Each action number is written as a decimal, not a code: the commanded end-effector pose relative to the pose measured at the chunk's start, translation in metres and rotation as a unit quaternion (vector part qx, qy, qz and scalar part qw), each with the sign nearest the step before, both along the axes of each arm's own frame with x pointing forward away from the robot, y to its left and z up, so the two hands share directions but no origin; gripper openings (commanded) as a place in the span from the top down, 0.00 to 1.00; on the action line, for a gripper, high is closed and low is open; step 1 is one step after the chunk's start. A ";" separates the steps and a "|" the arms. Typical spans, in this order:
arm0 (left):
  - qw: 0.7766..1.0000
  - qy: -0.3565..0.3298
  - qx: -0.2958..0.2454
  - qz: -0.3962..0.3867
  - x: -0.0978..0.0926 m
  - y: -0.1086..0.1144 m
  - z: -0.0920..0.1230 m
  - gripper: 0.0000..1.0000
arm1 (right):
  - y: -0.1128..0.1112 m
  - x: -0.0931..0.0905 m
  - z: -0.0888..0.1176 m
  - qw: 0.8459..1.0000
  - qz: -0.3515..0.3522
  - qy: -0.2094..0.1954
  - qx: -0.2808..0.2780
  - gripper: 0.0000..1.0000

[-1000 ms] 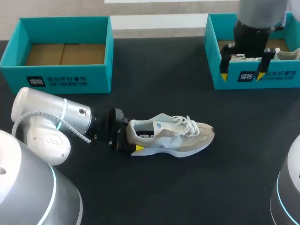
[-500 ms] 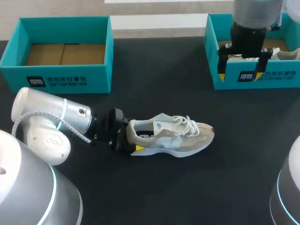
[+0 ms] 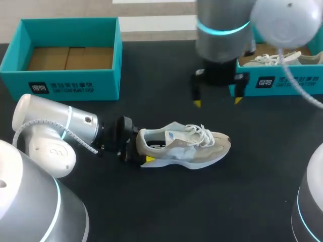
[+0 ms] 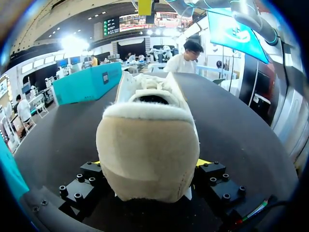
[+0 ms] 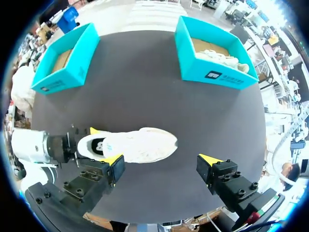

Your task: Take the shoe out of the shoebox, open the shoe tongue, remove and reinsert the insole, then place the shoe into the shoebox

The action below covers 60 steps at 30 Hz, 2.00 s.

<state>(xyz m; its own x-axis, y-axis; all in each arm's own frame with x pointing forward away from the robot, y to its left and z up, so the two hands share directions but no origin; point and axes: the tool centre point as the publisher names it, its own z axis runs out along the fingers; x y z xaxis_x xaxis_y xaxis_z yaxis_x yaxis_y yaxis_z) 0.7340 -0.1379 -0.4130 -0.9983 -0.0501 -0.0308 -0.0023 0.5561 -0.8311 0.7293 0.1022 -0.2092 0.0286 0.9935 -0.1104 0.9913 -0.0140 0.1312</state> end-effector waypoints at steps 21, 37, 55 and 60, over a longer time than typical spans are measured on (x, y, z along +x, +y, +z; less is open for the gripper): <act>1.000 0.000 0.002 0.001 0.003 0.000 -0.005 1.00 | 0.061 0.000 -0.036 0.999 -0.004 0.004 -0.043 0.00; 1.000 0.000 0.002 0.001 0.003 0.000 -0.005 1.00 | 0.100 -0.007 -0.086 1.000 -0.010 0.006 -0.025 0.00; 1.000 0.000 0.002 0.001 0.003 0.000 -0.005 1.00 | 0.100 -0.008 -0.126 0.997 -0.027 0.008 -0.068 0.00; 1.000 0.000 0.002 0.001 0.003 0.000 -0.005 1.00 | 0.095 -0.004 -0.136 0.993 -0.037 0.003 -0.114 0.00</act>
